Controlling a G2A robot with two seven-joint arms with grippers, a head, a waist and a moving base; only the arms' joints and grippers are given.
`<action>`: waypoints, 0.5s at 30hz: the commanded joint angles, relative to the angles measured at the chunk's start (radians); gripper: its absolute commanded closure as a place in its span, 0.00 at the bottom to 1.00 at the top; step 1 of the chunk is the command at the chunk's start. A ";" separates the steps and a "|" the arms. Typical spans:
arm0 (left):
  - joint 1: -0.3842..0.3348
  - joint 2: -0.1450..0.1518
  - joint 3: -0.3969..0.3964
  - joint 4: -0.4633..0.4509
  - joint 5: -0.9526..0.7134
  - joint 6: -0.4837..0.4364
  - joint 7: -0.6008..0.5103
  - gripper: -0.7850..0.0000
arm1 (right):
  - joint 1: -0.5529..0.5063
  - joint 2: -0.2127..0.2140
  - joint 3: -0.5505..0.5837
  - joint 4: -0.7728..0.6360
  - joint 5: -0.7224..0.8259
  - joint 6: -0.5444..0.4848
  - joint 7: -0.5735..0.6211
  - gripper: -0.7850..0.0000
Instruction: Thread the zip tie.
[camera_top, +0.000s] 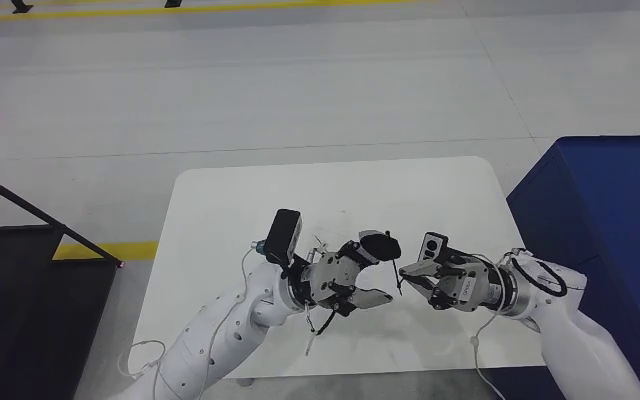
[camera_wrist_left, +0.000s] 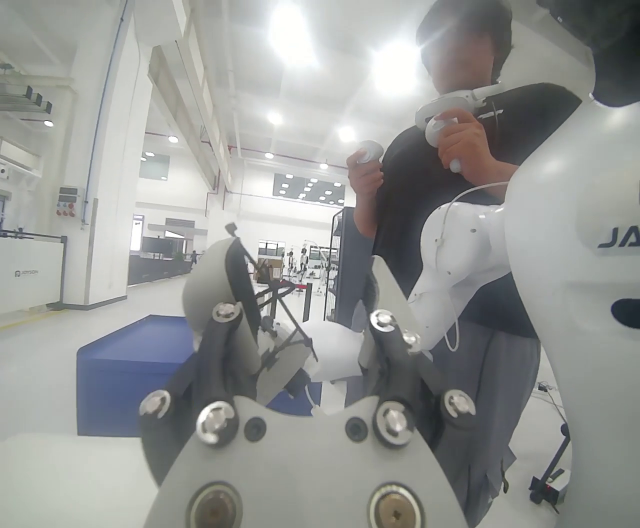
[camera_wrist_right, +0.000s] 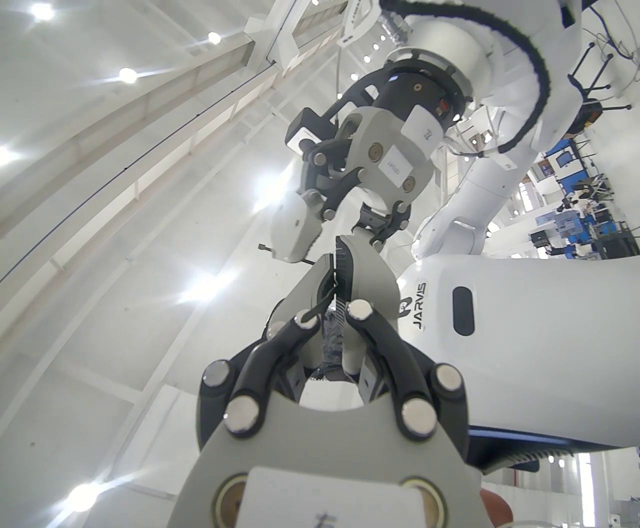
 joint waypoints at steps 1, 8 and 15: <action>-0.001 0.005 0.005 -0.002 -0.049 0.000 0.027 0.00 | 0.000 0.000 0.000 0.000 0.001 -0.001 0.000 1.00; 0.012 0.006 -0.002 -0.008 -0.083 0.016 0.014 0.00 | -0.002 -0.004 0.040 0.005 0.058 -0.077 -0.030 1.00; 0.062 0.017 0.049 -0.060 -0.648 0.152 -0.320 0.00 | -0.023 -0.009 0.136 0.010 0.133 -0.180 -0.074 1.00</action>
